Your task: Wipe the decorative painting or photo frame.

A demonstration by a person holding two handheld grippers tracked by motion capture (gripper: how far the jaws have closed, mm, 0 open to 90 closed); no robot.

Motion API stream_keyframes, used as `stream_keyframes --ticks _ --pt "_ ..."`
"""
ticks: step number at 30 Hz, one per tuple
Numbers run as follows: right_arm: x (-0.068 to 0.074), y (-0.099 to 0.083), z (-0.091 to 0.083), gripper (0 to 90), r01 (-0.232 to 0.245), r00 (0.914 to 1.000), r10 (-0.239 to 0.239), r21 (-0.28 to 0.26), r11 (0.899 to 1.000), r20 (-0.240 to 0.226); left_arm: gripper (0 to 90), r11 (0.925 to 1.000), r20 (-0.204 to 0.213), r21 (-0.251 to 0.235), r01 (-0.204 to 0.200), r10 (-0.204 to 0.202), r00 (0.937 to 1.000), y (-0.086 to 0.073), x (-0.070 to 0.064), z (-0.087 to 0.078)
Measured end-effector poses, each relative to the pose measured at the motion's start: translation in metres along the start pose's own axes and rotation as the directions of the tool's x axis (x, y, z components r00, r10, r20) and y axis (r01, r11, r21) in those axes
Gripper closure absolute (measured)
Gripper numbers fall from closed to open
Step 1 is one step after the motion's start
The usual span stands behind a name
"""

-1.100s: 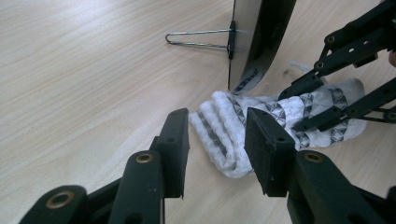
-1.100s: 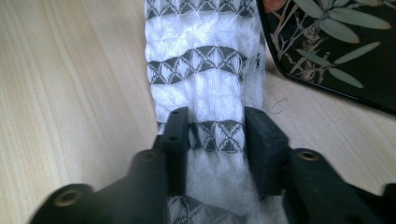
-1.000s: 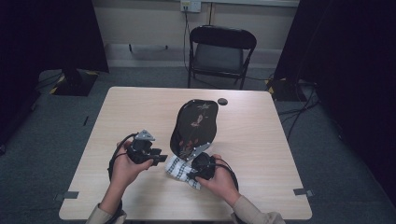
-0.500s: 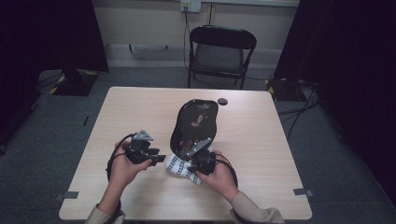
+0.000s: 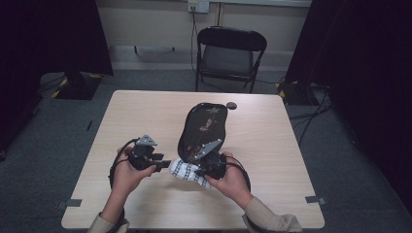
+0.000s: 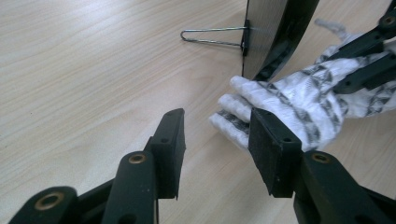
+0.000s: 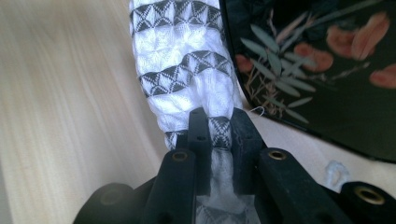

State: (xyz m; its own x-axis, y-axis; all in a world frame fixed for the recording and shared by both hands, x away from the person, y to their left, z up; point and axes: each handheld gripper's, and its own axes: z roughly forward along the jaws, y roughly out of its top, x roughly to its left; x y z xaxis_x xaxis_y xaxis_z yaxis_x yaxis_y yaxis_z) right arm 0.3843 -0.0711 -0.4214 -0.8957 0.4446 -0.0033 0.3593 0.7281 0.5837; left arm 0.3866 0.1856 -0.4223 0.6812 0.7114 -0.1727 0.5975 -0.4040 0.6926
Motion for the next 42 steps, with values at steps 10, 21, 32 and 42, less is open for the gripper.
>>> stream_keyframes --ticks 10,21,32,42 --pt "0.003 0.018 -0.022 81.6 0.040 0.9991 -0.040 -0.016 0.999 0.017 55.6 0.9999 -0.008 -0.012 0.006 -0.006 1.0000 0.000 0.002 -0.005" --pt "0.005 0.033 -0.046 81.6 0.073 0.9968 -0.072 -0.032 0.997 0.037 54.9 0.9997 -0.013 -0.019 0.014 -0.014 0.9998 -0.001 0.005 -0.006" --pt "0.002 0.054 -0.074 81.6 0.086 0.9944 -0.082 -0.073 0.994 0.067 53.6 0.9995 -0.010 -0.021 0.023 -0.023 0.9997 -0.002 0.005 -0.004" --pt "-0.001 0.078 -0.092 81.6 0.094 0.9913 -0.084 -0.106 0.990 0.101 52.4 0.9998 -0.005 -0.019 0.010 -0.010 0.9999 0.000 0.003 -0.002"
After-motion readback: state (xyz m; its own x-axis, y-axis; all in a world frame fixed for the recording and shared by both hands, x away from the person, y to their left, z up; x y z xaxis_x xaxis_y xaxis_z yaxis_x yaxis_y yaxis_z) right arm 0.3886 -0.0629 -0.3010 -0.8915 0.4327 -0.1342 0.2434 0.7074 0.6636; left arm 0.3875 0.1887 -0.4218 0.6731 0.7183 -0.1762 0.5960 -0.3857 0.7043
